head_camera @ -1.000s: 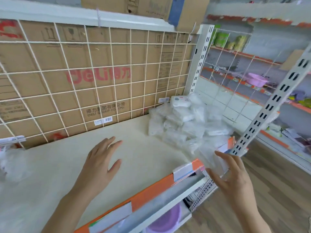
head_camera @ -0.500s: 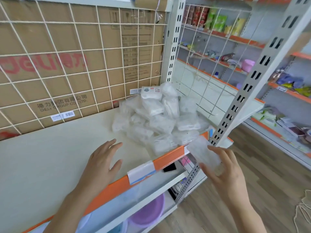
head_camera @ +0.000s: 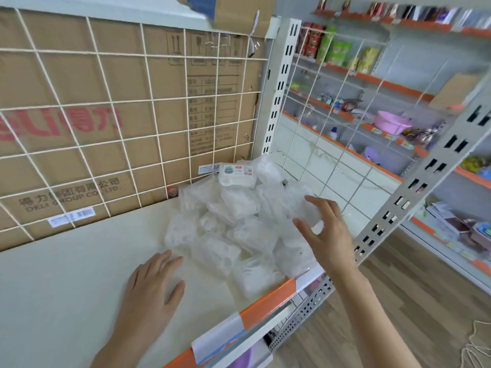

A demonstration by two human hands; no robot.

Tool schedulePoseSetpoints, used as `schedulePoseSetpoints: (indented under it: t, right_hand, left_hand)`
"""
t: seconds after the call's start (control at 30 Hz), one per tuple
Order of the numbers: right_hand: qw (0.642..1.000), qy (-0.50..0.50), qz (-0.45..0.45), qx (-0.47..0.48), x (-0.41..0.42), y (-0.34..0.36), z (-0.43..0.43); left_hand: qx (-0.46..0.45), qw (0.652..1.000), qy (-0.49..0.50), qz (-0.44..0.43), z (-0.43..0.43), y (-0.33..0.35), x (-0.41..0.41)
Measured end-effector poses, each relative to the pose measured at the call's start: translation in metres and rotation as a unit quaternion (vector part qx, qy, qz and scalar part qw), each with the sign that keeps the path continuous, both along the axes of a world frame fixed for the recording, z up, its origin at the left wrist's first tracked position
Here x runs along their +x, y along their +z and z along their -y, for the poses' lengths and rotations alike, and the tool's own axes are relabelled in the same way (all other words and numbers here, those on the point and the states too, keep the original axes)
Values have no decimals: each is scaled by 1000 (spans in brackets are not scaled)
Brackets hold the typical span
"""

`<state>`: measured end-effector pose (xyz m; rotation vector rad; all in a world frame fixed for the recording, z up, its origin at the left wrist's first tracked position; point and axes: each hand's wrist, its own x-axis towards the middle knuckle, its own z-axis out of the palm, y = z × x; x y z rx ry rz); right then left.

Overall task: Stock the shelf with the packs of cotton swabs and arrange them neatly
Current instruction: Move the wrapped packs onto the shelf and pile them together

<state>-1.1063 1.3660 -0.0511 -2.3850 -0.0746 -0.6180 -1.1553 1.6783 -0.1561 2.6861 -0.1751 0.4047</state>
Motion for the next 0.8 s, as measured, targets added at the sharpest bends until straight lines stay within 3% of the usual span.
schedulePoseSetpoints:
  t: [0.2,0.4,0.57,0.8]
  right_hand:
    - [999,14,47,-15,81,16,-31]
    - [995,-1,-83,-57,119,9,-47]
    - [987,17,-121,-105,115,10,-48]
    - [997,15,-12,-81,60,28,-29]
  left_hand:
    - [2,1000,-3,6,1,0,2]
    - [2,1000,-1,22,2,2,3]
    - [19,1000,0,22,0,4,1]
    - [16,1000,0,26,0,9,0]
